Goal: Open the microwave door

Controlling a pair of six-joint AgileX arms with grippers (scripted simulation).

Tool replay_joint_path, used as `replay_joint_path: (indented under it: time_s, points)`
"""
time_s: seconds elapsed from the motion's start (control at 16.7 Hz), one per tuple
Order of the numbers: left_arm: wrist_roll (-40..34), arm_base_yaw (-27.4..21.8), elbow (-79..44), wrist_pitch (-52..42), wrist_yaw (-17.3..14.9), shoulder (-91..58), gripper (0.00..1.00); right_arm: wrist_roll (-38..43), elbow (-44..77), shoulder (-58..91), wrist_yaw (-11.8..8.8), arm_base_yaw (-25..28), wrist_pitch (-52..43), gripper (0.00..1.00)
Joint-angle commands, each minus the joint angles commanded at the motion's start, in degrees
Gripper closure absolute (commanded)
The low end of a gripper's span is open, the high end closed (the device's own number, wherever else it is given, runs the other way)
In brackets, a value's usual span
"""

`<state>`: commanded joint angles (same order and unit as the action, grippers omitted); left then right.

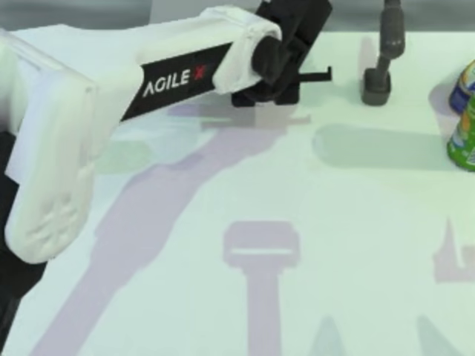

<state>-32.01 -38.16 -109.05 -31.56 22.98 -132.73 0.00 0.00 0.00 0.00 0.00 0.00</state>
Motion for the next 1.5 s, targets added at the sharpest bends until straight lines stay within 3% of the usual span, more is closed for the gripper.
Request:
replay_joint_path:
  time_s: [1.5]
  points:
    - [2.96, 0.23, 5.16, 3.34, -1.89, 2.93, 1.0, 0.0, 0.0, 0.0, 0.0, 0.0, 0.0, 0.0]
